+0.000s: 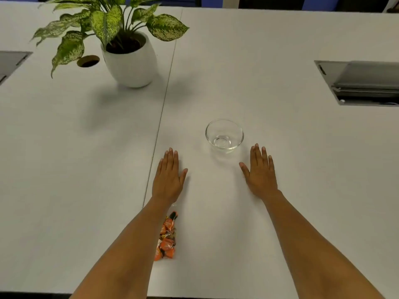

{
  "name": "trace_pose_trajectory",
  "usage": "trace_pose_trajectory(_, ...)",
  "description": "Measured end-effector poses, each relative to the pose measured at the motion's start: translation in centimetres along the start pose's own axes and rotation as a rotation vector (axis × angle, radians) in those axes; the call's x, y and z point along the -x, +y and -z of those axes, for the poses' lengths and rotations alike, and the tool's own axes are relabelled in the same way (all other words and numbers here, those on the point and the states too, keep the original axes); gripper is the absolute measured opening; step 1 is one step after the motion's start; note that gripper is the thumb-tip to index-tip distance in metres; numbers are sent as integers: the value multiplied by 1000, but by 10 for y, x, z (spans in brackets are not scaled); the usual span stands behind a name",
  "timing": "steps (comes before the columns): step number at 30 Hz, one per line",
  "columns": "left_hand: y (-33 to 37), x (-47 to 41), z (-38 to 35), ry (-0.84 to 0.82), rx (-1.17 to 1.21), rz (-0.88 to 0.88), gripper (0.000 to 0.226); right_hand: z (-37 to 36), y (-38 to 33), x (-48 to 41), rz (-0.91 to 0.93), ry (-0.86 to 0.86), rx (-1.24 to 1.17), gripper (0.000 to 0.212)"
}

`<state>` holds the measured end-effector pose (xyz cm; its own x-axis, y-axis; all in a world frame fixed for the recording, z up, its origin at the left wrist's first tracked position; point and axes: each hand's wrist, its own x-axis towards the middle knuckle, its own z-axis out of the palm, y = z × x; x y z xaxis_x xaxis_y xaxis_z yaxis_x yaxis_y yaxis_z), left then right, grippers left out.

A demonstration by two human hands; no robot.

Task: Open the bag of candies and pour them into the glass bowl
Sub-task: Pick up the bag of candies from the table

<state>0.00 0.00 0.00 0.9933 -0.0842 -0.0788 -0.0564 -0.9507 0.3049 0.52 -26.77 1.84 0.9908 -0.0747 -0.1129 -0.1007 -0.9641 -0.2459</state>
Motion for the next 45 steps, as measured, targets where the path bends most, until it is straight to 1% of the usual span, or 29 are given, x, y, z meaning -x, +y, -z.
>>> trace_pose_trajectory(10, -10, 9, -15, -62, 8, 24, 63, -14, -3, 12, -33, -124, -34, 65)
trace_pose_trajectory(23, -9, 10, -9, -63, 27, 14, 63, -12, -8, 15, -48, -135, -36, 65)
trace_pose_trajectory(25, -9, 9, -4, -60, 36, 13, 60, -7, -12, 14, -51, -101, -73, 61)
trace_pose_trajectory(27, -8, 7, 1, -51, 47, 12, 56, -4, -20, 15, -41, -34, -146, 53)
trace_pose_trajectory(30, -7, 4, 10, -33, 45, 6, 50, -4, -42, 23, -22, 106, -346, 31)
trace_pose_trajectory(31, -6, 3, 13, -30, 48, 6, 48, -4, -53, 27, -18, 107, -425, 25)
trace_pose_trajectory(32, -6, 3, 15, -29, 52, 7, 47, -5, -64, 31, -7, 72, -495, 19)
trace_pose_trajectory(34, -5, 3, 18, -32, 64, 16, 45, -10, -87, 39, 34, -77, -597, 17)
trace_pose_trajectory(35, -5, 3, 20, -33, 70, 21, 44, -13, -98, 44, 66, -168, -622, 20)
trace_pose_trajectory(37, -4, 2, 22, -38, 76, 25, 42, -20, -116, 54, 138, -352, -640, 33)
trace_pose_trajectory(39, -2, 2, 24, -46, 83, 28, 41, -26, -130, 64, 168, -501, -664, 42)
trace_pose_trajectory(40, -2, 1, 25, -51, 88, 27, 40, -28, -135, 67, 168, -547, -679, 44)
trace_pose_trajectory(42, -2, 0, 26, -68, 93, 21, 40, -32, -142, 72, 154, -585, -700, 44)
trace_pose_trajectory(45, -3, -1, 27, -87, 97, 21, 40, -34, -144, 74, 109, -583, -753, 32)
